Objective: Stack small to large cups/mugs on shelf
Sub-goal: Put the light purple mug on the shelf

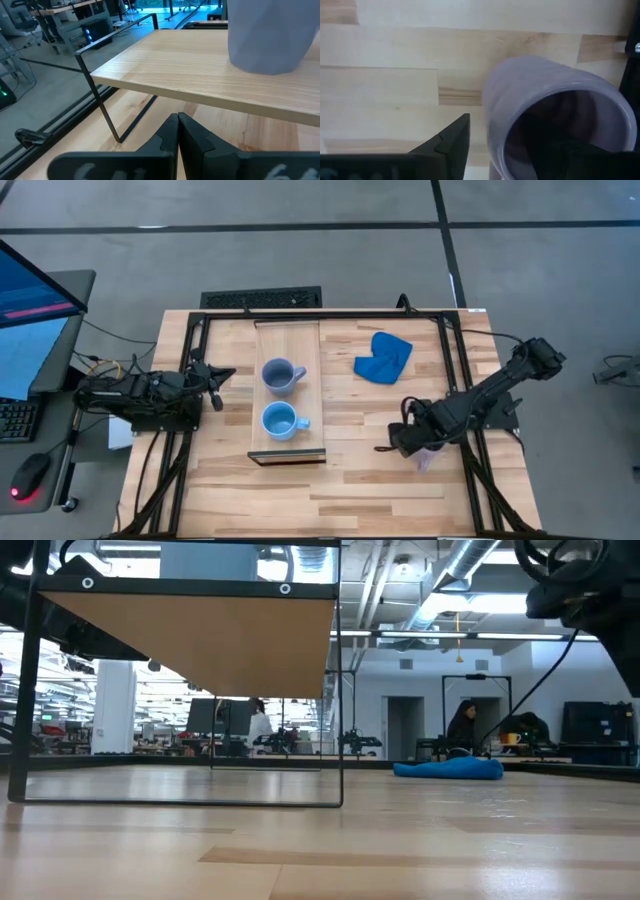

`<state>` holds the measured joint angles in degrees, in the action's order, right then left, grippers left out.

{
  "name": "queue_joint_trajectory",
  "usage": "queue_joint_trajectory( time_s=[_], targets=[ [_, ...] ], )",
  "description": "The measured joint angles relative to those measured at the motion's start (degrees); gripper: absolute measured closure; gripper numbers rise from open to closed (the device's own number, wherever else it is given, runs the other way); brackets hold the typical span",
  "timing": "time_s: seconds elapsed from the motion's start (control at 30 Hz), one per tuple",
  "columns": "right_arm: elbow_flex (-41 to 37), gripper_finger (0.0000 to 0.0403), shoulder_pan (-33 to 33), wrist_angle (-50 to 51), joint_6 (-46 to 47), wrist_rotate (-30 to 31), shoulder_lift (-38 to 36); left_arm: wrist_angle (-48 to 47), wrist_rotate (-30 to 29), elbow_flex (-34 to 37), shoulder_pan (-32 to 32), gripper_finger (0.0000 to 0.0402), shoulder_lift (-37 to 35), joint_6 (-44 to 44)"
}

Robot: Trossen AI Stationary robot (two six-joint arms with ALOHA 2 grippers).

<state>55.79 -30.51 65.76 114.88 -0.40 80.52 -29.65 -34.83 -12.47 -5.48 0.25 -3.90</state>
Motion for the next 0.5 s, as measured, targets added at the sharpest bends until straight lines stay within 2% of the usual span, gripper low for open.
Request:
queue_joint_trajectory(
  time_s=[0.17,0.4,0.5],
  targets=[
    [0.00,0.0247,1.12,-0.03,-2.89,-2.28,1.74,0.01,0.02,0.00,0.00,0.0401,0.00,-0.01],
    [-0.07,0.0369,2.81,-0.19,-10.08,-2.64,3.31,0.01,0.05,0.00,0.00,0.0401,0.00,-0.01],
    [-0.08,0.0367,4.27,-0.31,-14.35,-2.72,3.27,0.01,0.07,0.00,0.00,0.0401,0.00,-0.02]
  ],
)
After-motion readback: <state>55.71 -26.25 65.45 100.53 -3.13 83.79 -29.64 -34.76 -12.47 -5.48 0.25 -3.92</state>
